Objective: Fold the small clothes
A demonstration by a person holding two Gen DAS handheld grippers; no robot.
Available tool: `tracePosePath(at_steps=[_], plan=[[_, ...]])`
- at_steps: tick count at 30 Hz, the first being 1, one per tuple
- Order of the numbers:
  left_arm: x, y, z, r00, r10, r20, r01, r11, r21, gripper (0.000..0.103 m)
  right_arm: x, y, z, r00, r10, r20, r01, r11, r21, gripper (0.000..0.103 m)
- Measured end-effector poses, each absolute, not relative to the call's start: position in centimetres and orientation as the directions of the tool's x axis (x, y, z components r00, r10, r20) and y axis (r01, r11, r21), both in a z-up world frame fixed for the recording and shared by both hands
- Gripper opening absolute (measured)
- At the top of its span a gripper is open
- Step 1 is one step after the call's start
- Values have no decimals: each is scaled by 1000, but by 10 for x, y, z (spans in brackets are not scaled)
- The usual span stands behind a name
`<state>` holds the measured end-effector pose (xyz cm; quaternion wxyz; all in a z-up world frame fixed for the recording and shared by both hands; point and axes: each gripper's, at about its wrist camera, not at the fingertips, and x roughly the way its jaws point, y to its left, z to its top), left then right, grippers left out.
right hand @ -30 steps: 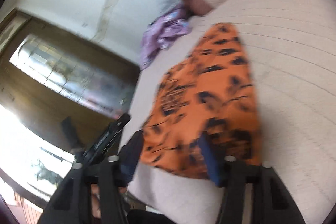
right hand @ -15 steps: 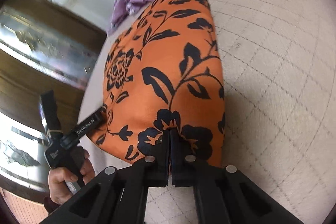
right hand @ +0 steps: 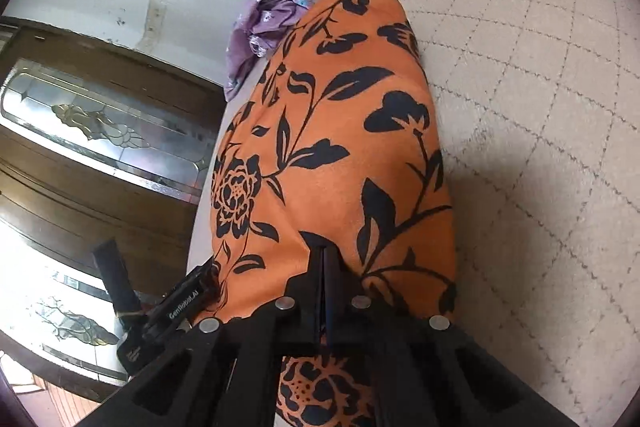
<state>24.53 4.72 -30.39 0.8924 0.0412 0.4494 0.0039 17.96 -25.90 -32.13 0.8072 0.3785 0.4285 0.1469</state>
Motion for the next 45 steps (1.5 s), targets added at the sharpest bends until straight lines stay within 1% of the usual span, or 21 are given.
tracePosePath(at_steps=[3,5,8,10,13,16,18,20,23,25,26,27,28,30,33,34,37,40,41,44,45], plan=[[253,47,-302,556,29,-831,52,996,69,91,186,-254,-317,562,553,-614,98,693,714,0],[257,49,-296,544,1,-839,54,998,36,91,186,-253,-314,555,551,-623,101,699,708,0],[255,53,-276,593,-67,-802,60,997,-40,91,195,-246,-306,533,540,-652,105,722,684,0],[255,51,-264,629,-97,-771,69,995,-68,91,202,-242,-298,506,532,-679,107,742,662,0],[261,34,-255,662,-98,-743,94,994,-48,91,208,-236,-296,491,523,-697,103,759,643,1],[274,13,-259,658,-63,-751,117,993,19,91,212,-239,-292,475,534,-699,128,744,656,1],[287,2,-273,609,-49,-792,128,991,37,91,207,-248,-281,513,543,-665,109,726,678,8],[293,-1,-282,582,-33,-812,104,994,34,92,208,-257,-268,586,534,-610,83,709,700,8],[296,2,-288,553,-23,-833,69,997,19,94,217,-272,-268,651,522,-551,107,656,747,8],[298,2,-294,549,-18,-835,67,997,22,96,228,-279,-284,651,516,-557,159,624,765,8],[297,1,-297,552,-12,-834,73,997,34,96,236,-282,-301,632,524,-571,199,602,773,5],[296,-1,-299,557,-6,-831,77,996,45,96,241,-284,-315,617,554,-559,211,568,796,5],[295,-2,-301,563,0,-827,78,996,53,96,242,-287,-324,618,573,-538,213,536,817,0],[294,-2,-305,564,0,-826,79,995,54,97,243,-289,-327,621,589,-517,215,506,835,0],[292,-1,-305,566,-5,-824,78,996,48,97,240,-286,-313,607,569,-555,195,571,798,1],[290,-1,-304,574,-2,-819,75,996,50,97,236,-285,-309,606,566,-559,189,580,792,4],[273,-2,-298,613,32,-790,73,993,97,97,215,-281,-295,598,561,-573,173,607,776,8],[256,-7,-295,652,60,-756,91,983,157,97,193,-274,-275,588,557,-586,123,655,746,8],[250,-6,-295,657,58,-751,100,982,163,97,186,-267,-271,571,555,-605,113,677,727,8],[235,2,-296,641,15,-767,127,984,125,97,169,-252,-278,523,529,-668,112,735,669,8],[233,5,-296,636,4,-772,130,985,112,97,162,-248,-287,516,518,-682,111,749,653,6]])
